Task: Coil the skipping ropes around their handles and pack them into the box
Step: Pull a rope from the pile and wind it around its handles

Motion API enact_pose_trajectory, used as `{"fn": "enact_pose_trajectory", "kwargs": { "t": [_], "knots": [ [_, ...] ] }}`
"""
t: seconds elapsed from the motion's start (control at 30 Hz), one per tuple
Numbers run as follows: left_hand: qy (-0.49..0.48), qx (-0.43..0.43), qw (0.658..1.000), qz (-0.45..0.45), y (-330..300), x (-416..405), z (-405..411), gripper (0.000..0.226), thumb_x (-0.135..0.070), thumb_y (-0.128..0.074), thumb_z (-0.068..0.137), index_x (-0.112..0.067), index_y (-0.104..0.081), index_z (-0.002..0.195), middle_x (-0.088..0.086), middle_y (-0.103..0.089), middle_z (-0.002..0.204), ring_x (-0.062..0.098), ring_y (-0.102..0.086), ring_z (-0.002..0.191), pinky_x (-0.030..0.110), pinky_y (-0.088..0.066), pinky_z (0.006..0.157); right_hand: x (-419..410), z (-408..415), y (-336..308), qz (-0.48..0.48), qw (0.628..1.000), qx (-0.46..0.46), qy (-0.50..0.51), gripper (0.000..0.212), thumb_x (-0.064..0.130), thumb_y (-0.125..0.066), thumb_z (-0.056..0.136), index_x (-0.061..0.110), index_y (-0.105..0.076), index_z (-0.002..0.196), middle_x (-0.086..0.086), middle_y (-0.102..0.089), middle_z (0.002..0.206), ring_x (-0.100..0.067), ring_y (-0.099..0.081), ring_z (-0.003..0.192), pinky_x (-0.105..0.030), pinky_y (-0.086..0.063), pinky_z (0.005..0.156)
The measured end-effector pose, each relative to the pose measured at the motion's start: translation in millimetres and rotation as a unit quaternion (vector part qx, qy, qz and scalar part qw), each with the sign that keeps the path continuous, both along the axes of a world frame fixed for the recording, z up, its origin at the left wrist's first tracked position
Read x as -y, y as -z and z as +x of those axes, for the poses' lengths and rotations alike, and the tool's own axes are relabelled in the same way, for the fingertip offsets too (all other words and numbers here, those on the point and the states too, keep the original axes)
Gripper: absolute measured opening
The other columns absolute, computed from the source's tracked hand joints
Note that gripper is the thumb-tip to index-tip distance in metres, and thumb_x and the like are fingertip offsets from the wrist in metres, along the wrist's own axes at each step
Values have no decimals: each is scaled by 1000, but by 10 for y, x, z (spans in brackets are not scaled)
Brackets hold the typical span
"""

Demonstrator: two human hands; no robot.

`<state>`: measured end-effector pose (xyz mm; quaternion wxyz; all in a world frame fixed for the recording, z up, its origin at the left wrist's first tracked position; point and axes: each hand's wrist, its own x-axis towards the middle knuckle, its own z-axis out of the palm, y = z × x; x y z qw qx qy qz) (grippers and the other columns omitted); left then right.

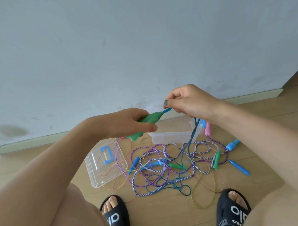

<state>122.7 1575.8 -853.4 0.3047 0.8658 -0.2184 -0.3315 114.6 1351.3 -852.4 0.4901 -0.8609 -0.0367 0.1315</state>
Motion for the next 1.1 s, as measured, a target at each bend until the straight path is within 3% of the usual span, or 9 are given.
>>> {"fn": "enact_pose_trajectory", "kwargs": {
  "t": [0.1,0.3,0.47,0.57,0.7,0.83,0.97,1.03,1.1],
  "knots": [
    [3,10,1000,4,18,4,-2,9,-29,-63,82,-30,-61,90,-9,-60,72,11,-56,64,35,-49,69,8,-11,-21,-17,1000,3,-6,22,25,-59,95,7,-71,92,7,-56,52,-6,-35,42,-16,-29,41],
    [6,69,997,17,39,66,-2,10,-26,-56,83,-34,-54,88,-10,-55,75,15,-52,68,33,-46,63,-95,-73,13,19,996,-56,-64,44,49,-43,100,11,-65,107,-4,-76,91,-18,-47,47,-27,-43,49],
    [34,111,993,25,79,154,-30,16,-17,-57,91,-30,-50,98,-13,-50,81,3,-48,66,22,-36,61,-196,-85,134,17,998,-45,-37,36,42,-53,99,8,-64,95,-4,-75,83,-12,-31,45,-24,-28,44],
    [13,110,994,26,80,156,-17,10,-28,-55,96,-22,-51,104,-7,-57,83,15,-57,74,29,-45,67,-168,-71,100,92,993,-73,4,24,31,-59,97,7,-62,98,-2,-72,75,-13,-27,46,-22,-24,40],
    [-10,106,994,36,65,181,-23,19,-40,-52,97,-21,-52,96,1,-65,81,23,-65,72,37,-51,67,-151,-77,86,129,987,-90,26,16,25,-58,98,9,-58,93,-4,-69,71,-13,-23,46,-21,-21,39],
    [-23,183,980,71,47,190,3,25,-37,-52,96,-25,-45,77,-5,-51,72,14,-49,65,28,-35,58,-145,-57,67,175,977,-114,42,14,24,-58,97,12,-57,91,-6,-67,73,-13,-20,47,-22,-19,39],
    [-27,205,976,69,-7,156,41,30,-34,-54,97,-24,-43,71,-8,-47,66,10,-45,59,25,-32,56,-145,-71,43,89,993,-73,29,30,40,-47,101,12,-55,90,-2,-60,67,-11,-29,42,-23,-24,42],
    [-38,174,983,48,-20,121,50,29,-34,-56,96,-18,-46,74,-8,-48,62,12,-45,56,26,-36,57,-169,-88,55,36,999,-16,34,38,42,-38,104,11,-56,91,3,-53,59,-7,-35,42,-24,-29,47],
    [-66,50,995,-50,-40,113,20,31,-29,-56,98,-13,-44,75,-7,-44,59,14,-38,51,27,-36,52,-195,-108,80,27,995,78,59,38,38,-36,105,9,-56,91,5,-47,55,-7,-38,45,-26,-32,52]
  ]
}}
